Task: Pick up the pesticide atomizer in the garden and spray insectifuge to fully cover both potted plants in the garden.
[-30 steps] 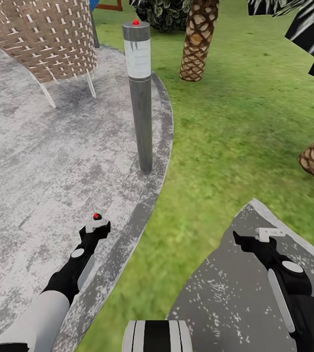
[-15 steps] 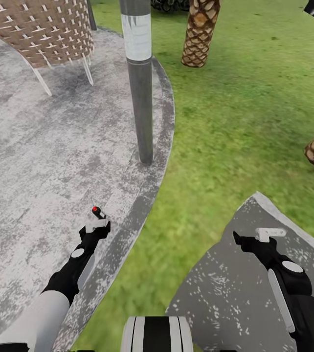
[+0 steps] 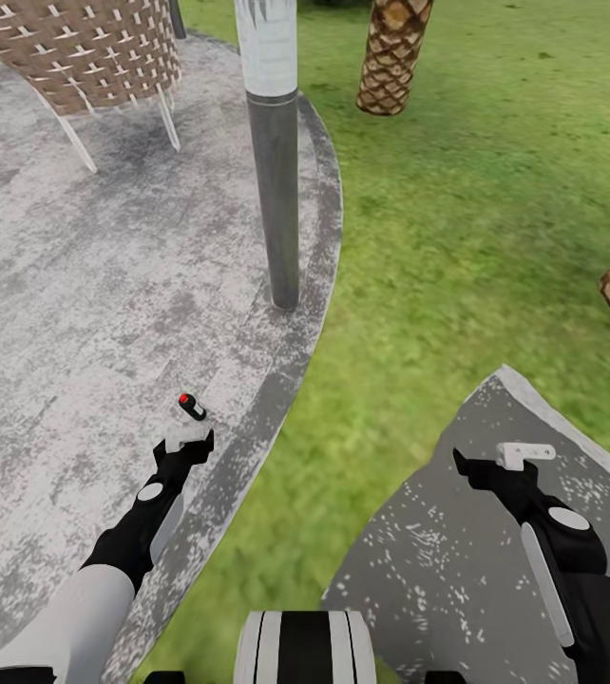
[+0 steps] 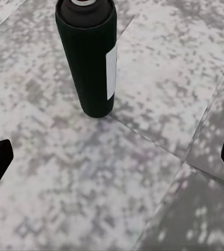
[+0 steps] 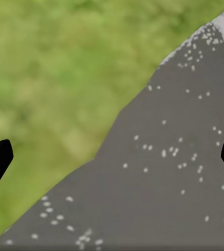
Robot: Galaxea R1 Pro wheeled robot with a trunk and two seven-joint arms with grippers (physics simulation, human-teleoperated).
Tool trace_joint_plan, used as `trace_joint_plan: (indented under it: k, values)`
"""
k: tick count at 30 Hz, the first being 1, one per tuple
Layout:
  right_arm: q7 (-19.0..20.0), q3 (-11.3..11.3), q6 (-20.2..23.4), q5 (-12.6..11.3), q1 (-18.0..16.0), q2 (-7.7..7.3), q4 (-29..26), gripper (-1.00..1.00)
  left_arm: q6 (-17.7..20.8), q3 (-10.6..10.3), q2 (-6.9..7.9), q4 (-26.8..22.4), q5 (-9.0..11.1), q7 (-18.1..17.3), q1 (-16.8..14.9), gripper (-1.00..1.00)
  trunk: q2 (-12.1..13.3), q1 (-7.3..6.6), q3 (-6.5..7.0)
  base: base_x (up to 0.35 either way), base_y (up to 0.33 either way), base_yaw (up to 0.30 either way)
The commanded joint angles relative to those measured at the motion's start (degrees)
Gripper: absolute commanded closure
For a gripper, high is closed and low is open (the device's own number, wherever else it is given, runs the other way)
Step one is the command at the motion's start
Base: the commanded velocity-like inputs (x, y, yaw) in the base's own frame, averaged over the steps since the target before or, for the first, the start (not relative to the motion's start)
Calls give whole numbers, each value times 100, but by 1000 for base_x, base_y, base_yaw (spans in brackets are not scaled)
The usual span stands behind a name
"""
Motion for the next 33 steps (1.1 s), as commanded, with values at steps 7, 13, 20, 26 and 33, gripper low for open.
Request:
trace_joint_plan:
  k: [7, 13, 20, 26, 33]
  values:
    - [22, -8, 31, -19, -1, -5, -13, -100, -18, -9, 2, 3, 48, 13, -2, -100, -1, -1, -41, 0, 0, 1]
    - [22, -8, 31, -19, -1, -5, -18, -100, -18, -7, 2, 3, 48, 13, -2, -100, -1, -1, -55, 85, 18, 0]
    - [22, -8, 31, -19, -1, -5, -19, -100, -18, -12, 2, 3, 48, 13, -2, -100, -1, -1, -56, 81, 20, 0]
    - [22, -8, 30, -19, -1, -5, -19, -100, -18, -14, 0, 3, 48, 13, -2, -100, -1, -1, -57, 14, 4, 0]
    - [22, -8, 31, -19, -1, 2, -19, -100, -14, -10, -5, 3, 48, 13, -2, -100, -1, -1, -57, 61, 59, 0]
